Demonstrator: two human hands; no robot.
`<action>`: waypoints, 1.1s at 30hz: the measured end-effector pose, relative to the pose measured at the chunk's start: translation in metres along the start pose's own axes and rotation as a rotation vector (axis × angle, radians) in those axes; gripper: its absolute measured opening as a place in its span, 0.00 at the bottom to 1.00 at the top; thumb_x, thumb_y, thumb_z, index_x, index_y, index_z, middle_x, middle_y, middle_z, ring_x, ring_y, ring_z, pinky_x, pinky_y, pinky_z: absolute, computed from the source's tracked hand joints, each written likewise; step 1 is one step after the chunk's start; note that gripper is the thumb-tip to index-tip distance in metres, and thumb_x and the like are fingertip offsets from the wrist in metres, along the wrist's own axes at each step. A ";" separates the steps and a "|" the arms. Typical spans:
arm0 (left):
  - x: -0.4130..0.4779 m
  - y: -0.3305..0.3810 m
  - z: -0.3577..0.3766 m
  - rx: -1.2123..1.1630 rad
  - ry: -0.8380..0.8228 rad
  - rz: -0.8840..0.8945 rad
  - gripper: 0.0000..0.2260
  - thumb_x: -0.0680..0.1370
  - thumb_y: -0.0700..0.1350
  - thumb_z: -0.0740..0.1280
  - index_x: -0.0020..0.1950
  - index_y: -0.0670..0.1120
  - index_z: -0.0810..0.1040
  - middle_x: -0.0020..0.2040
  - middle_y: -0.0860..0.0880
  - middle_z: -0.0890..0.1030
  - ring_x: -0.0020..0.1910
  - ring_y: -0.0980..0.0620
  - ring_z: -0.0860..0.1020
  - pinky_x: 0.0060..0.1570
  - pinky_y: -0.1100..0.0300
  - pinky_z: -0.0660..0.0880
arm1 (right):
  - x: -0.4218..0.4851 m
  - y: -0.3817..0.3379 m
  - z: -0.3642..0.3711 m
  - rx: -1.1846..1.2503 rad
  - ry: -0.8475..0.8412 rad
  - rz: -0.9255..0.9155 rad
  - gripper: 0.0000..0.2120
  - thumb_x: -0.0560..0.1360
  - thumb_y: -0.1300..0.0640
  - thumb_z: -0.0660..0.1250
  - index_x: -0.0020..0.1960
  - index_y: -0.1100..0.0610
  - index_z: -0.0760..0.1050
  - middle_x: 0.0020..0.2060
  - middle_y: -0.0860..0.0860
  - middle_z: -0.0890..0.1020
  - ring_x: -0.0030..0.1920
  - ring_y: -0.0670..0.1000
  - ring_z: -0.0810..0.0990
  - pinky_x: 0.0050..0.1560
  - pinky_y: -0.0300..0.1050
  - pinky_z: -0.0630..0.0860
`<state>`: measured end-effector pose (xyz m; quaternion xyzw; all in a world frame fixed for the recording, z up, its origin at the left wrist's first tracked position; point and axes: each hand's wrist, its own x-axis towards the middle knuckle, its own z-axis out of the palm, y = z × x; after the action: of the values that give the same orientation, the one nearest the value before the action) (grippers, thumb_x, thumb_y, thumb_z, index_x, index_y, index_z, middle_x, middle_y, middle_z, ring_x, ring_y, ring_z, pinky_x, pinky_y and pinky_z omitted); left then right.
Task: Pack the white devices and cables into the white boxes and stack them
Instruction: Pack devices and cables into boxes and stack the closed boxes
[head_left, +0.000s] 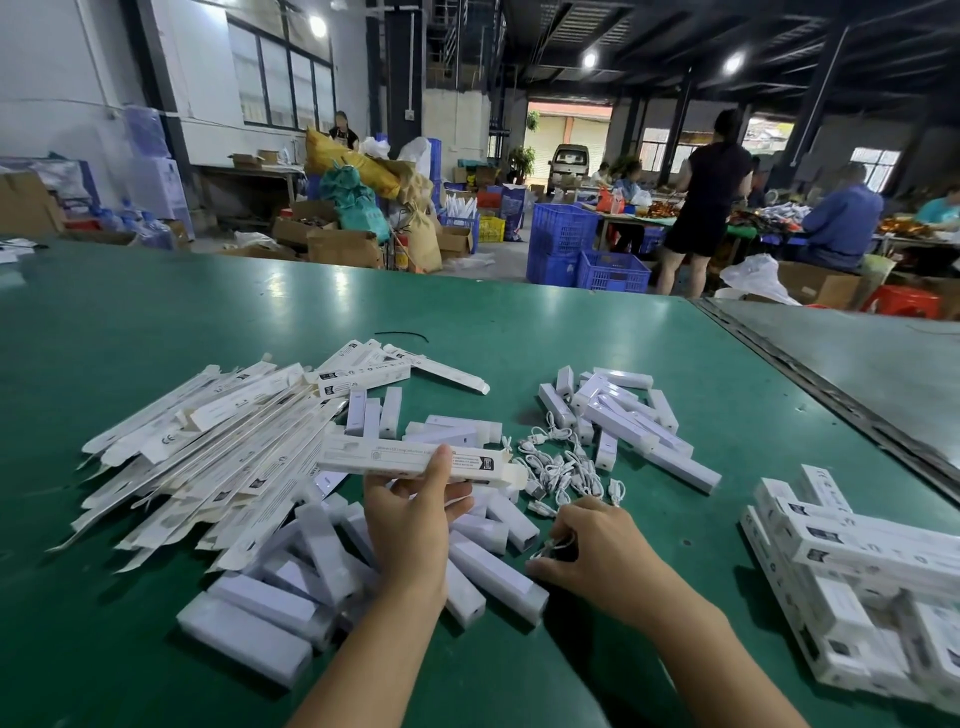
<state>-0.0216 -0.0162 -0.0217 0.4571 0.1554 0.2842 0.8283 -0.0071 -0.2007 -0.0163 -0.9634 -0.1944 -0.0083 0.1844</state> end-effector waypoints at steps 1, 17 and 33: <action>0.000 0.000 0.000 0.001 0.002 -0.001 0.14 0.76 0.41 0.73 0.60 0.43 0.75 0.42 0.48 0.86 0.35 0.47 0.85 0.31 0.60 0.80 | 0.000 -0.001 0.000 0.011 0.007 0.006 0.19 0.68 0.35 0.72 0.43 0.48 0.71 0.47 0.44 0.71 0.42 0.42 0.72 0.38 0.32 0.67; -0.001 0.001 0.000 -0.012 -0.008 -0.006 0.13 0.77 0.41 0.73 0.59 0.45 0.76 0.42 0.48 0.86 0.35 0.47 0.85 0.31 0.60 0.80 | -0.004 -0.004 -0.008 -0.039 0.057 0.044 0.16 0.69 0.47 0.69 0.54 0.51 0.78 0.42 0.47 0.83 0.42 0.49 0.79 0.44 0.43 0.78; -0.018 0.002 0.009 0.026 -0.102 0.050 0.15 0.75 0.38 0.73 0.59 0.45 0.74 0.48 0.44 0.86 0.38 0.41 0.86 0.34 0.58 0.82 | -0.009 -0.016 -0.016 0.241 0.366 -0.087 0.17 0.76 0.60 0.70 0.65 0.53 0.78 0.49 0.48 0.77 0.41 0.47 0.79 0.52 0.41 0.76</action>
<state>-0.0318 -0.0322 -0.0154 0.4852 0.1053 0.2791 0.8219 -0.0209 -0.1964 0.0029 -0.9076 -0.1987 -0.1677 0.3297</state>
